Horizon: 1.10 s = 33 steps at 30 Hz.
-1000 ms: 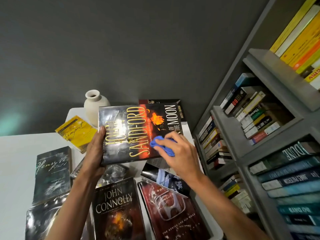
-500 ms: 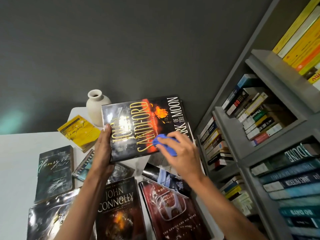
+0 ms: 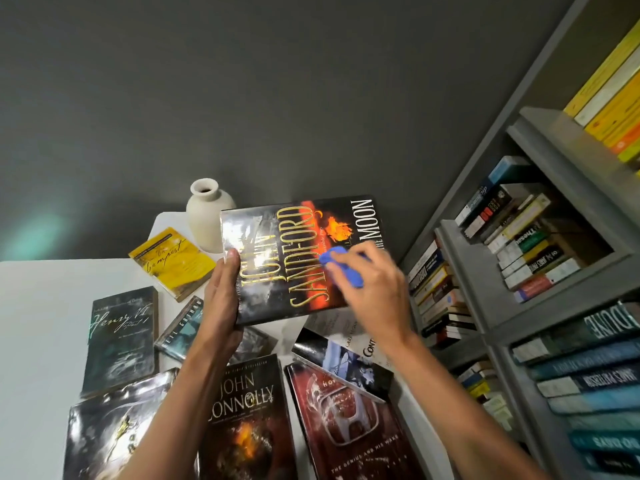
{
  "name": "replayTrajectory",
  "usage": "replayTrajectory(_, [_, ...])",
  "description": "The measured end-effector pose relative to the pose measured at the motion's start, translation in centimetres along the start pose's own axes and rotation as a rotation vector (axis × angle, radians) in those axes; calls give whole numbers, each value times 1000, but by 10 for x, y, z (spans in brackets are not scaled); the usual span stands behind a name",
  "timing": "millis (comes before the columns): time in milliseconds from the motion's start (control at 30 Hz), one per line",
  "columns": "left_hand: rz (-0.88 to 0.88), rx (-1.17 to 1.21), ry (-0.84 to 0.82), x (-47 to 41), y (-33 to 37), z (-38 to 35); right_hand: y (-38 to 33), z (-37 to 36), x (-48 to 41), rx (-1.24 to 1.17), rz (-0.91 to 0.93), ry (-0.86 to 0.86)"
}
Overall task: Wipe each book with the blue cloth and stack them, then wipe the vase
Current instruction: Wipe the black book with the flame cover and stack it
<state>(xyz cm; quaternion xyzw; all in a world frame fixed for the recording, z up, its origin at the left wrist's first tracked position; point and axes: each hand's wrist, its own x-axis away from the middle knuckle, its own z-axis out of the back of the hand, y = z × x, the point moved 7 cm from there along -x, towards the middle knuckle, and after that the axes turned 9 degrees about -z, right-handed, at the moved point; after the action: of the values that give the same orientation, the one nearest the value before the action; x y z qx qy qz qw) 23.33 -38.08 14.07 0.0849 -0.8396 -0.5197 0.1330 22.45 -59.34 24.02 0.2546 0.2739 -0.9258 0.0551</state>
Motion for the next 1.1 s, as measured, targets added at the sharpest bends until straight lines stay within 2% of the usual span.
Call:
replayTrajectory(67, [-4, -12, -1, 1, 1, -2, 14, 8, -15, 15, -99, 76])
replayTrajectory(133, [-1, -11, -8, 2, 2, -6, 5, 3, -19, 29, -114, 89])
replayTrajectory(267, [1, -12, -3, 2, 5, -11, -36, -22, 6, -30, 60, -30])
replayTrajectory(367, [10, -14, -7, 3, 2, -7, -32, -18, 19, -48, 145, -87])
replayTrajectory(500, [35, -30, -15, 4, 1, -2, 11, 1, -10, 9, -18, 15])
replayTrajectory(600, [48, -30, -48, 5, 1, -8, 6, 0, -33, 34, -59, 72])
replayTrajectory(767, [30, -30, -58, 5, 4, -16, -49, -25, -1, -55, 170, -70])
replayTrajectory(867, [13, -24, -40, 6, 8, -10, -37, -18, 21, -70, 247, -130])
replayTrajectory(1000, [17, -30, -70, 10, 14, -9, 15, 6, -16, 29, 40, 31])
replayTrajectory(1100, [30, -33, -97, 13, 14, -15, 9, 5, -47, 40, -45, 107])
